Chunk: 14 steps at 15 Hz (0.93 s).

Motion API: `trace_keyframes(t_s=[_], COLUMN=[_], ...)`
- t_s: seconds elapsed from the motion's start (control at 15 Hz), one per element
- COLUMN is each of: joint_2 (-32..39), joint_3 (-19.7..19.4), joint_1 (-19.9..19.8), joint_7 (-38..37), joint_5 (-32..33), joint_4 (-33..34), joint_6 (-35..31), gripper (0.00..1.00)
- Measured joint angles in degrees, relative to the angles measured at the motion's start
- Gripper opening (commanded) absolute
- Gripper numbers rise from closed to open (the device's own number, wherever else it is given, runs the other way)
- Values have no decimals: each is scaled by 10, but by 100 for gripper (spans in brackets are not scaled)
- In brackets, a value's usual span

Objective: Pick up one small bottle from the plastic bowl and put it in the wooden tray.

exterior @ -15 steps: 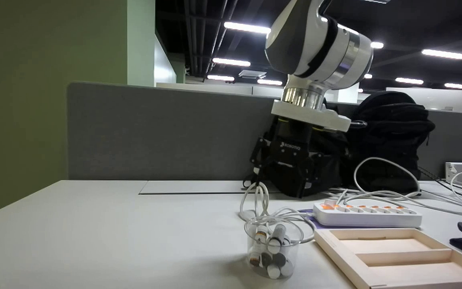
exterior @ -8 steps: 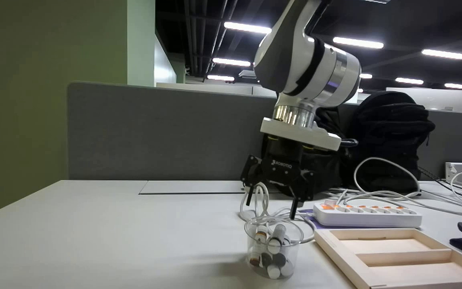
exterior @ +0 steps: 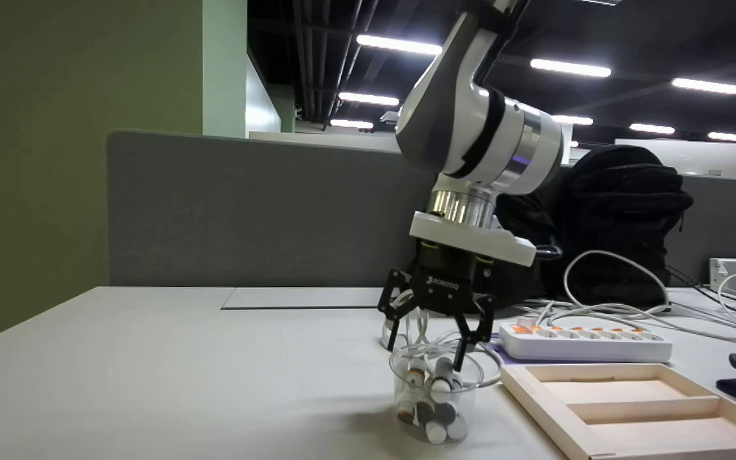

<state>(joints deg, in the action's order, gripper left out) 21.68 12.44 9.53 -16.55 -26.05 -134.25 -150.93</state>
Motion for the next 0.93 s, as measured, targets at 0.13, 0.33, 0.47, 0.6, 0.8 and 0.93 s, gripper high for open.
trace_keyframes(t_s=[0.13, 0.33, 0.47, 0.6, 0.8, 0.93], joint_2=[7, 8, 9, 11, 14, 14], joint_3=[2, 8, 10, 10, 12, 17], joint_1=[0, 0, 0, 0, -2, -10], joint_7=[3, 3, 4, 5, 16, 44], joint_5=[0, 0, 0, 0, -1, -4], joint_4=[5, 12, 15, 17, 21, 23], joint_6=[-3, -3, -3, -3, 3, 17], gripper=[50, 29, 15, 40, 52, 66])
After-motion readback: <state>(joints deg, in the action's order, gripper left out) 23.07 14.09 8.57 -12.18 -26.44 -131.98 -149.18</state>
